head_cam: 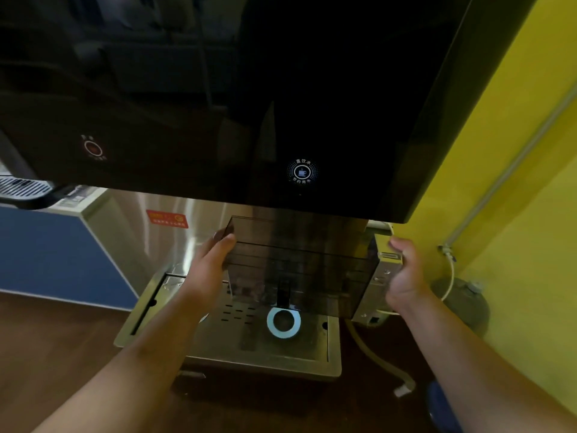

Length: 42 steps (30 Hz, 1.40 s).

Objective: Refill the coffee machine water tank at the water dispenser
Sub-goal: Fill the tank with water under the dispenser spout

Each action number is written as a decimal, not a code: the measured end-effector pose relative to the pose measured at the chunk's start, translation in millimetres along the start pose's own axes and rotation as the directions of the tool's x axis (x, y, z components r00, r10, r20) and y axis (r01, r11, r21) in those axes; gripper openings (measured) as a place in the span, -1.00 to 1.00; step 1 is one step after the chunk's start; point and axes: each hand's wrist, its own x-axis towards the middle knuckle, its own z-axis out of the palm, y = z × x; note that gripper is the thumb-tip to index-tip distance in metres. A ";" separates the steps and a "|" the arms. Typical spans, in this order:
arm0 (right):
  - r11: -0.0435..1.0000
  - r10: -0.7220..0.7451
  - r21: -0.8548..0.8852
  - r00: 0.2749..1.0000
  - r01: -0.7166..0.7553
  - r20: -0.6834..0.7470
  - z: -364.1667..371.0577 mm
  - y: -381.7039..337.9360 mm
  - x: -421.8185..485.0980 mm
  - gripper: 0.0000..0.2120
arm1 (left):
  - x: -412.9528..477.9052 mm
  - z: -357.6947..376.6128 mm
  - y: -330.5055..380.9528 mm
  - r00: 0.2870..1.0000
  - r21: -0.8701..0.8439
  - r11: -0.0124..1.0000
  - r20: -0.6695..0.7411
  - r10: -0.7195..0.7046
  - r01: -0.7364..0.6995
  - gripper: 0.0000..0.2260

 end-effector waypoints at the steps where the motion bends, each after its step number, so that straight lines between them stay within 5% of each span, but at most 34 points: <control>1: 1.000 0.004 -0.010 1.000 -0.004 -0.004 -0.9 1.2 1.6 -0.48 | 1.2 -1.1 -0.4 1.000 0.016 1.000 0.002 0.003 -0.003 -0.89; 5: 1.000 0.028 -0.014 0.999 -0.028 0.026 -1.4 5.2 6.6 -0.57 | 3.7 -4.0 -1.0 0.999 0.070 0.997 -0.033 -0.027 0.029 -0.92; 8: 0.999 0.041 -0.003 0.997 -0.041 0.059 -2.4 7.0 9.0 -0.65 | -8.9 -0.2 1.3 0.981 0.214 0.974 -0.189 -0.032 0.073 -0.75; 10: 0.996 0.082 -0.020 0.995 -0.081 0.053 -1.7 7.8 10.2 -0.59 | -27.1 5.6 2.7 0.897 0.458 0.885 -0.353 0.265 -0.081 -0.76; 12: 0.991 0.129 -0.033 0.991 -0.128 0.036 -2.7 8.5 12.4 -0.51 | -46.7 19.8 7.5 0.783 0.713 0.593 -0.100 0.614 -0.375 -0.73; 15: 0.986 0.162 -0.037 0.987 -0.161 0.018 -3.8 6.5 14.2 -0.49 | -53.7 47.4 17.6 0.625 0.783 0.152 0.345 0.700 -0.603 -0.42; 19: 0.989 0.146 -0.031 0.989 -0.145 0.035 -5.2 4.5 14.5 -0.59 | -43.9 71.9 36.4 0.598 0.826 0.011 0.399 0.695 -0.564 -0.29; 25: 0.990 0.137 0.009 0.989 -0.138 0.047 -8.7 3.3 16.9 -0.63 | -33.7 75.7 28.8 0.642 0.843 0.021 0.392 0.659 -0.537 -0.22; 28: 0.987 0.163 -0.013 0.985 -0.163 0.057 -8.6 4.8 20.3 -0.46 | -32.2 74.7 30.1 0.585 0.810 0.040 0.388 0.712 -0.585 -0.28; 30: 0.984 0.181 -0.018 0.981 -0.180 0.072 -7.9 6.4 22.3 -0.40 | -36.6 63.0 23.3 0.563 0.735 0.191 0.298 0.771 -0.651 -0.43; 32: 0.983 0.184 -0.022 0.980 -0.183 0.075 -9.2 8.6 24.6 -0.40 | -38.5 41.6 8.9 0.601 0.668 0.419 0.053 0.797 -0.615 -0.62; 34: 0.981 0.194 -0.009 0.977 -0.194 0.088 -10.2 10.9 26.0 -0.39 | -29.6 19.7 -5.9 0.701 0.569 0.706 -0.290 0.652 -0.421 -0.71; 36: 0.982 0.190 -0.001 0.976 -0.191 0.108 -10.6 12.3 26.8 -0.38 | -16.9 6.2 -13.5 0.790 0.401 0.884 -0.448 0.419 -0.241 -0.67; 39: 0.983 0.178 0.014 0.974 -0.182 0.138 -10.0 12.4 27.5 -0.40 | -3.4 1.4 -13.9 0.945 0.157 0.986 -0.314 0.094 -0.046 -0.57; 42: 0.990 0.133 0.016 0.974 -0.139 0.184 -9.8 12.9 28.5 -0.45 | 4.5 -1.8 -15.6 0.981 0.153 0.988 -0.184 0.054 -0.026 -0.55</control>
